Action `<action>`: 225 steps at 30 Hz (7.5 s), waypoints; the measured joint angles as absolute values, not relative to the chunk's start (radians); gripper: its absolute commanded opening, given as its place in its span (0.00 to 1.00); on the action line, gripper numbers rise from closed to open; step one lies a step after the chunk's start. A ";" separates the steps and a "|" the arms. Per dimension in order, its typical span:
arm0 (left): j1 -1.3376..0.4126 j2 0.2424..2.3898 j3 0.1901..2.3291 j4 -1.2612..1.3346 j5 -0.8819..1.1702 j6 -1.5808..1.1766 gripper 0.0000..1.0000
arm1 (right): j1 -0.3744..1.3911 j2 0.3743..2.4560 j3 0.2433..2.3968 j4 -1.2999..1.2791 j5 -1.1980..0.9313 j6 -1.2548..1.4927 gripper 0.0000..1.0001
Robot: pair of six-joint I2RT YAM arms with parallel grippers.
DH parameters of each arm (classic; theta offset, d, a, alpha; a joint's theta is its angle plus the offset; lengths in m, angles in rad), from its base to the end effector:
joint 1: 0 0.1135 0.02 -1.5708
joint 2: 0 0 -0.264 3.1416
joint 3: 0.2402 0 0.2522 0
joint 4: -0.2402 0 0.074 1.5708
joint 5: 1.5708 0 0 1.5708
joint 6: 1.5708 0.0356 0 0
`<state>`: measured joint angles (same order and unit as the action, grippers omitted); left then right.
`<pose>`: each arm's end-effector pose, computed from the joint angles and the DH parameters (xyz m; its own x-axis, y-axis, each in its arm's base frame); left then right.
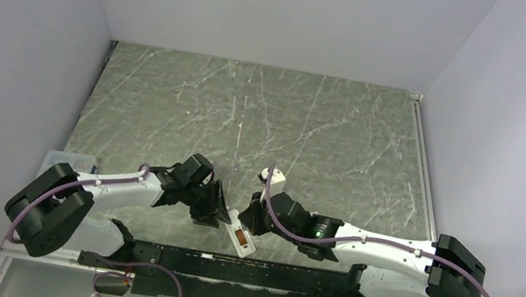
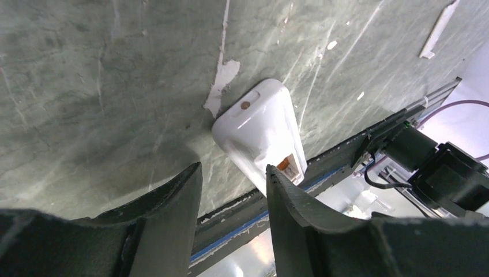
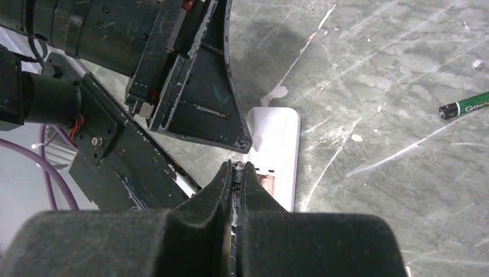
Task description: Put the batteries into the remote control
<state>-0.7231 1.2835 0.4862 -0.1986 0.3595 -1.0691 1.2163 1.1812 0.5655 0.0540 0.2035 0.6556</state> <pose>0.1549 -0.1534 0.1433 -0.9714 -0.2373 -0.0026 -0.1848 0.7635 -0.6187 0.0923 0.2287 0.2072 -0.6703 -0.0909 -0.7365 -0.5683 0.7012 0.4306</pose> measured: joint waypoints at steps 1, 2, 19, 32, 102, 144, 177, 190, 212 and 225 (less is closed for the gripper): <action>-0.723 1.289 0.486 -0.196 0.356 -1.068 0.49 | 1.218 1.178 0.563 0.056 0.205 0.656 0.00; -0.723 1.296 0.486 -0.193 0.352 -1.068 0.49 | 1.221 1.176 0.560 0.059 0.208 0.657 0.00; -0.722 1.345 0.487 -0.133 0.364 -1.068 0.47 | 1.237 1.262 0.397 0.363 0.225 0.623 0.00; -0.722 1.344 0.487 -0.134 0.364 -1.067 0.46 | 1.291 1.324 0.333 0.573 0.250 0.563 0.00; -0.720 1.409 0.505 -0.070 0.412 -1.059 0.22 | 1.392 1.306 0.359 0.379 0.427 0.525 0.00; -0.720 1.406 0.505 -0.067 0.426 -1.059 0.21 | 1.481 1.436 0.496 0.173 0.656 0.752 0.00; -0.721 1.403 0.505 -0.079 0.420 -1.036 0.20 | 1.529 1.513 0.617 -0.088 0.786 1.042 0.06; -0.720 1.404 0.505 -0.102 0.376 -1.031 0.19 | 1.534 1.449 0.606 -0.216 0.826 1.052 0.00; -0.720 1.274 0.560 -0.179 0.450 -0.989 0.53 | 1.534 1.058 0.577 -0.255 0.936 0.945 0.00; -0.720 1.063 0.466 0.123 0.683 -1.090 0.64 | 1.534 0.808 0.516 0.003 0.886 0.951 0.00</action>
